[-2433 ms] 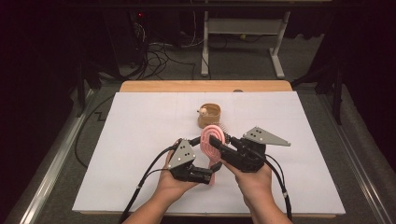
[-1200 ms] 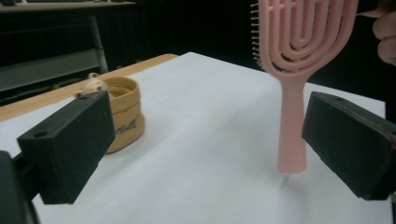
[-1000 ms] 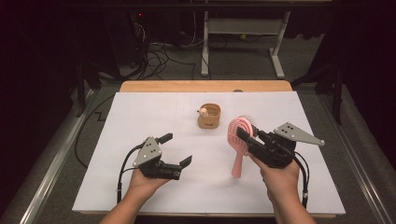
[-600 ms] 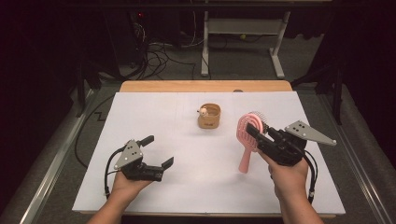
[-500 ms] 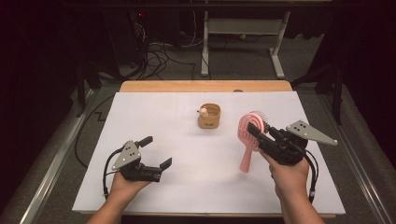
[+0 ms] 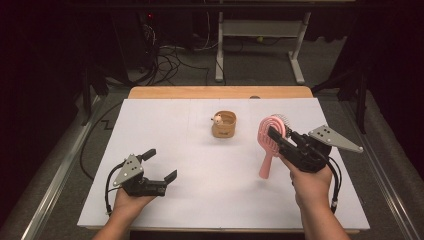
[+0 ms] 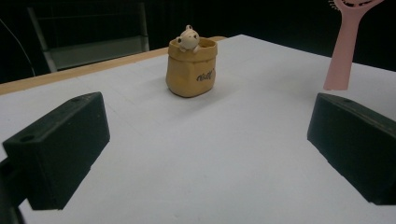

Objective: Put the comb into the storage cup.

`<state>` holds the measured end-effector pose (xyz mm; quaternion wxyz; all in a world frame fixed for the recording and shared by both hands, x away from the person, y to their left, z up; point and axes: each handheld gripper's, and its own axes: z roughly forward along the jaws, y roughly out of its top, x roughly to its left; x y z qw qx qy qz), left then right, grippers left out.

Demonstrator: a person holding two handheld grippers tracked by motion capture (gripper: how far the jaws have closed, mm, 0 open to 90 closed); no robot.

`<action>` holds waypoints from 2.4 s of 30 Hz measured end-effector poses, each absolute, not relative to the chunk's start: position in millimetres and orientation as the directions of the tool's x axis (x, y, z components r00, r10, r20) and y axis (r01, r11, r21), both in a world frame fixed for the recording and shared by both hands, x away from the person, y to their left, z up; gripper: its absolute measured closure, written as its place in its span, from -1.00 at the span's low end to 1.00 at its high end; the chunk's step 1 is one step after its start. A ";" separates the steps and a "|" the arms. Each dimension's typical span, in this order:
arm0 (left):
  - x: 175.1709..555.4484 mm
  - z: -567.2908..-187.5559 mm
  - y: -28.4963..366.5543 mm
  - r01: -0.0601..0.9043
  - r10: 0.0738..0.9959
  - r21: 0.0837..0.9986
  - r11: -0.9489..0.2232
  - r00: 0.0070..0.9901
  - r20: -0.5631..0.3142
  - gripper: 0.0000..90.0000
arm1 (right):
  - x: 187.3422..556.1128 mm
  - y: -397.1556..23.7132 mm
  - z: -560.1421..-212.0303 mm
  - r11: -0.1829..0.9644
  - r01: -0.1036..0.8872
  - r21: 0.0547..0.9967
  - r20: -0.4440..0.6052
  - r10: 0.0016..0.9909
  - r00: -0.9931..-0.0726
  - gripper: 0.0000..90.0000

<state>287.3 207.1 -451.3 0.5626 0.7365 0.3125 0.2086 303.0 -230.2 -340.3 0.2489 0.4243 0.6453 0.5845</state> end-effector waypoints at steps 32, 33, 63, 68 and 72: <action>287.5 -454.7 214.3 0.221 0.689 0.964 -0.149 0.722 -0.059 -1.00 | 337.6 -214.2 -336.6 -0.054 0.230 0.972 0.164 0.853 -0.496 0.45; 287.5 -454.7 214.3 0.221 0.689 0.964 -0.149 0.722 -0.059 -1.00 | 338.5 -213.7 -336.1 -0.052 0.230 0.972 0.163 0.852 -0.497 0.45; 288.3 -457.1 211.5 0.221 0.688 0.959 -0.176 0.725 -0.041 -1.00 | 354.2 -198.3 -316.6 -0.056 0.176 0.983 0.137 0.862 -0.488 0.45; 288.4 -457.8 210.3 0.221 0.681 0.957 -0.187 0.731 -0.036 -1.00 | 358.6 -193.9 -314.5 -0.058 0.156 0.986 0.129 0.859 -0.496 0.45; 287.1 -457.7 209.6 0.222 0.677 0.956 -0.191 0.735 -0.036 -1.00 | 363.0 -190.5 -314.7 -0.068 0.157 0.985 0.138 0.857 -0.497 0.45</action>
